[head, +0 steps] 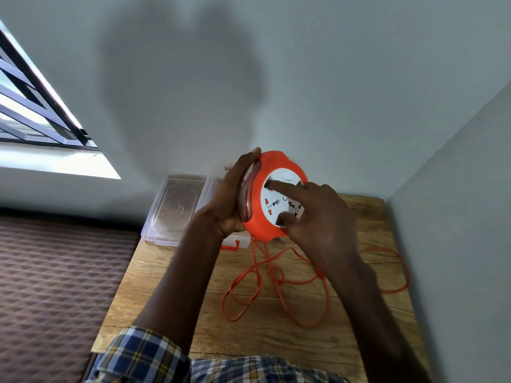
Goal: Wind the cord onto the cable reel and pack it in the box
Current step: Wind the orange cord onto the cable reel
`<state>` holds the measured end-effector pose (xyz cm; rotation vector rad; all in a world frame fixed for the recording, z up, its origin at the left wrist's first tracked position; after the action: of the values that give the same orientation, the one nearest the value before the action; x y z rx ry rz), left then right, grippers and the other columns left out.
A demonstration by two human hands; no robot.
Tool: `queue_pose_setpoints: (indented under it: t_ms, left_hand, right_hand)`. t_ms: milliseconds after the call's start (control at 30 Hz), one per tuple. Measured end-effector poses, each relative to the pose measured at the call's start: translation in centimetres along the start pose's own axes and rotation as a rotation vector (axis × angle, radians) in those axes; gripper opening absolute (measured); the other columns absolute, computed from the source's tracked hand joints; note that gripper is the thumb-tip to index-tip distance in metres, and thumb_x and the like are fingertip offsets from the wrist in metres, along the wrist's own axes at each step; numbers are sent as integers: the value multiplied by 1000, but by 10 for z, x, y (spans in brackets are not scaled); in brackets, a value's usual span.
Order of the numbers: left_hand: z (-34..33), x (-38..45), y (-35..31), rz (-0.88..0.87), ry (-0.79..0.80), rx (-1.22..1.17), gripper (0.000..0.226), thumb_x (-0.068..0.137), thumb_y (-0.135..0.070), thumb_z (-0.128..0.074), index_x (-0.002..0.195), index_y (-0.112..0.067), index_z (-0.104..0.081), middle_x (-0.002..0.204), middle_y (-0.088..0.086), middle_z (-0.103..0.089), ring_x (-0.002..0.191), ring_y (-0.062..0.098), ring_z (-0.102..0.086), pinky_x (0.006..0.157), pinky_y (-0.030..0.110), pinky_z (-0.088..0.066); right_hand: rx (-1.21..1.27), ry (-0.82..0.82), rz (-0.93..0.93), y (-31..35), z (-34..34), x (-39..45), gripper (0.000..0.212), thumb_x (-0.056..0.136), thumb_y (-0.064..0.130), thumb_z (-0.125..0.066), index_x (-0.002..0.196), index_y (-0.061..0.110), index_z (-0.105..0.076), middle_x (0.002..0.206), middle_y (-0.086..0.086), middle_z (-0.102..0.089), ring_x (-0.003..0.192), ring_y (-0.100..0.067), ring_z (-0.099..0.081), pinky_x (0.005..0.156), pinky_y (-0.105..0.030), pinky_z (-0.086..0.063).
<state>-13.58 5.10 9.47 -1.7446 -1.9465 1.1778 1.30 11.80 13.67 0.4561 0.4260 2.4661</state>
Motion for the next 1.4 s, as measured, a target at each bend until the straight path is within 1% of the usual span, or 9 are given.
queue_pose_setpoints:
  t_ms: [100, 233, 467, 567, 733, 867, 1033, 1167, 1400]
  left_hand:
    - [-5, 3, 0, -23, 24, -7, 65, 106, -59, -42, 140, -9, -64, 132, 20, -69, 122, 36, -65, 109, 52, -49]
    - [-8, 7, 3, -32, 19, -33, 68, 106, -60, -42, 143, -7, -61, 135, 22, -68, 126, 38, -63, 112, 54, -48]
    - [-4, 13, -4, -156, 33, -294, 77, 103, -68, -32, 133, -7, -68, 134, 22, -68, 123, 41, -66, 105, 59, -53]
    - [6, 16, -3, -275, -69, -450, 85, 101, -73, -30, 137, -6, -65, 135, 27, -67, 121, 47, -66, 99, 64, -55]
    - [4, 18, 2, -416, -293, -517, 88, 97, -78, -32, 147, -10, -57, 136, 26, -66, 116, 47, -68, 83, 61, -61]
    - [-2, 18, 6, -538, -488, -496, 89, 95, -82, -27, 145, -15, -56, 128, 23, -65, 113, 48, -65, 82, 69, -58]
    - [2, 12, 7, -676, -626, -349, 79, 103, -71, -24, 155, -16, -46, 145, 22, -60, 130, 42, -61, 96, 50, -59]
    - [0, 9, 6, -700, -631, -236, 72, 106, -64, -19, 160, -20, -38, 151, 14, -56, 132, 31, -60, 101, 44, -59]
    - [10, 3, -8, -738, -650, -371, 61, 107, -63, -22, 144, -24, -52, 132, 8, -67, 122, 32, -65, 98, 53, -60]
  right_hand:
    - [186, -140, -187, -3, 1, 1, 64, 77, 66, -72, 137, 49, -57, 111, 16, -75, 98, -5, -69, 79, -22, -55]
    - [225, -204, -265, -2, -9, 1, 69, 80, 74, -65, 139, 40, -57, 120, 10, -75, 100, -9, -72, 83, -27, -59]
    - [481, -428, -210, -16, 1, -3, 29, 99, 34, -63, 127, 28, -67, 101, 11, -75, 79, -3, -69, 59, -19, -53]
    - [625, -319, -243, -24, -8, 1, 26, 91, 13, -67, 112, 28, -69, 99, 16, -71, 90, -3, -68, 69, -17, -50]
    - [669, -41, -167, -8, -38, 2, 42, 83, 22, -82, 116, 35, -59, 126, 13, -56, 114, -5, -59, 86, -27, -56]
    - [930, 15, -281, 2, -48, 0, 34, 81, 15, -84, 110, 22, -67, 109, 4, -71, 98, -7, -68, 81, -24, -54]
    - [1381, 149, -391, 7, -50, -5, 27, 91, 2, -70, 118, 6, -71, 94, 2, -75, 75, 1, -67, 67, -17, -50]
    - [1223, 78, -533, 3, -54, -2, 24, 91, 23, -75, 113, 16, -71, 101, 2, -78, 88, -6, -73, 69, -19, -50]
    - [1148, -31, -499, -35, -53, 2, 8, 95, 16, -69, 87, 15, -71, 60, 0, -57, 55, -13, -47, 55, -28, -40]
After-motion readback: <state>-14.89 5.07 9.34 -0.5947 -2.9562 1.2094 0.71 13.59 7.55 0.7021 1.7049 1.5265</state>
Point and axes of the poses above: each hand's wrist, its own x-axis towards the middle knuckle, its own z-axis out of the back of the hand, y = z × x, the point moved 3 cm from there along x, towards the middle knuckle
